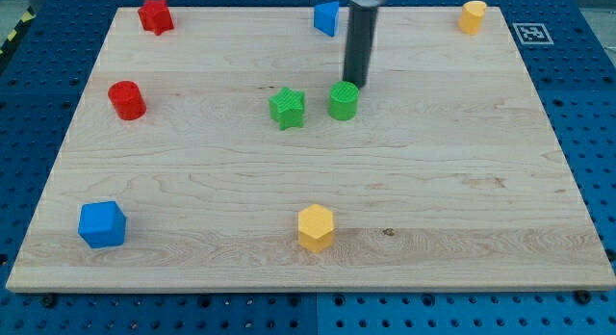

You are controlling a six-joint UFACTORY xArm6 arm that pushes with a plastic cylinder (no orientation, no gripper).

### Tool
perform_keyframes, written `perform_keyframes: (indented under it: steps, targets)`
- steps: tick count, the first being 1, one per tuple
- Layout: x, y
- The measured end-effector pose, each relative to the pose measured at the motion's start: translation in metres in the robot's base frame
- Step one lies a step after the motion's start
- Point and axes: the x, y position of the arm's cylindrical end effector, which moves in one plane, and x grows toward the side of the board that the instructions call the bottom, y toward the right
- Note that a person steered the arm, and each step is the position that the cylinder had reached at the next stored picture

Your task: Place the blue triangle to the right of the green circle

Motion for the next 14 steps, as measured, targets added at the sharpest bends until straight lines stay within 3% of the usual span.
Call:
perform_keyframes:
  steps: [2,4,6,8,12,14]
  targets:
    - [-0.106,-0.069]
    - [-0.140,-0.051]
    - [-0.135,-0.048]
    - [-0.099,-0.010]
    - [-0.066,0.070]
    - [-0.043,0.067]
